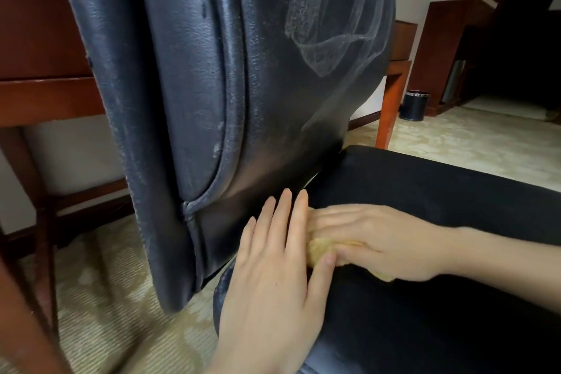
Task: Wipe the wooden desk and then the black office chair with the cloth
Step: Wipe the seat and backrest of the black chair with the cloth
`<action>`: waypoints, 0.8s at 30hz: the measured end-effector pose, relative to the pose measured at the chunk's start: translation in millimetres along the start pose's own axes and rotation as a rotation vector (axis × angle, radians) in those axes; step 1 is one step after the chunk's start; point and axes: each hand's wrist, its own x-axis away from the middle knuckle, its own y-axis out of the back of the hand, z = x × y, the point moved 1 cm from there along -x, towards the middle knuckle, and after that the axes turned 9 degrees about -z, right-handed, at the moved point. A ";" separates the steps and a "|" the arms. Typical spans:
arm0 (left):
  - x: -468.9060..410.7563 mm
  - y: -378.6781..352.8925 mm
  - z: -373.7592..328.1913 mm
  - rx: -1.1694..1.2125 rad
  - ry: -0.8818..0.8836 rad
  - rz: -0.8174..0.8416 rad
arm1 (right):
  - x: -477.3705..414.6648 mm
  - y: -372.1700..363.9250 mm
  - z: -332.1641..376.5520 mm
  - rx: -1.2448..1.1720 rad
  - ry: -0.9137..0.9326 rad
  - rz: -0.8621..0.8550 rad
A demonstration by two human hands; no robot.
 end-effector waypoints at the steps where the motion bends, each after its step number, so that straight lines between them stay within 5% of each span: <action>1: -1.5 0.3 0.8 -0.020 -0.002 0.025 | -1.5 4.2 -4.1 0.054 0.047 -0.035; 3: -1.5 -0.3 0.6 -0.054 -0.004 0.074 | -10.8 10.6 -23.6 0.179 0.062 0.006; 8: -1.5 -4.4 2.6 -0.105 -0.018 0.129 | -30.8 28.0 -92.5 0.241 -0.384 0.013; 13: -2.6 -2.3 1.5 -0.129 -0.005 0.163 | -47.6 40.5 -141.3 0.354 -0.640 0.012; 20: -4.6 -2.1 -1.1 -0.119 0.030 0.187 | -75.3 30.9 -176.4 0.393 -0.829 -0.049; 24: -7.8 -3.1 0.8 -0.118 0.046 0.216 | -77.6 28.3 -176.2 0.258 -0.760 -0.087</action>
